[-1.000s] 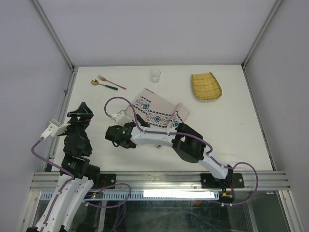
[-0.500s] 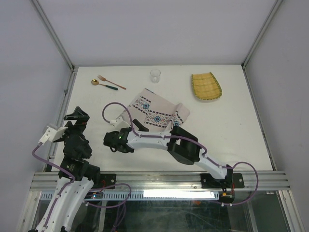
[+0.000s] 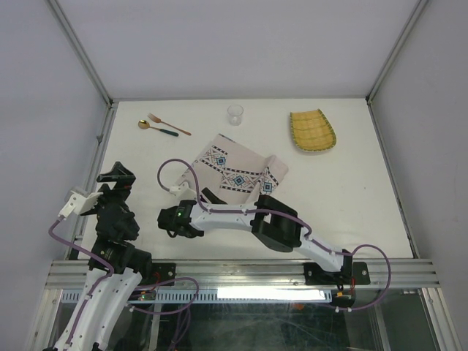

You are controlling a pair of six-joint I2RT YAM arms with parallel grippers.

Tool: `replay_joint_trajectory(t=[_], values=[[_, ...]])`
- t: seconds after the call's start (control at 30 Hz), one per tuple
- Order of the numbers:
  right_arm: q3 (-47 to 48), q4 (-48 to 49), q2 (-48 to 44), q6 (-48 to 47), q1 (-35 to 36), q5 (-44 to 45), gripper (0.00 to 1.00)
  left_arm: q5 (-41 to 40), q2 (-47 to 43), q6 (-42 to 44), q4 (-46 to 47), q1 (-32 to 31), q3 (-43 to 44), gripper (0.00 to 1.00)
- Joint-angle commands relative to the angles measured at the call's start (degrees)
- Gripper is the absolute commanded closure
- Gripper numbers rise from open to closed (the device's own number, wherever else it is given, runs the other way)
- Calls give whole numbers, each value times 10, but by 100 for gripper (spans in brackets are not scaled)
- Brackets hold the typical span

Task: Set the dinner table for one person
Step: Flatten out the napkin at the center of the board.

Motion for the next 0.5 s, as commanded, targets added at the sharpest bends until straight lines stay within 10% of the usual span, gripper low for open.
replay_joint_trajectory(t=[0.0,0.47], values=[[-5,-39,12,37,2,1,33,-2,-9,1,4,-5,18,1],[-11,-54,15,50,2,-2,62,3,-8,-1,8,-5,17,1]])
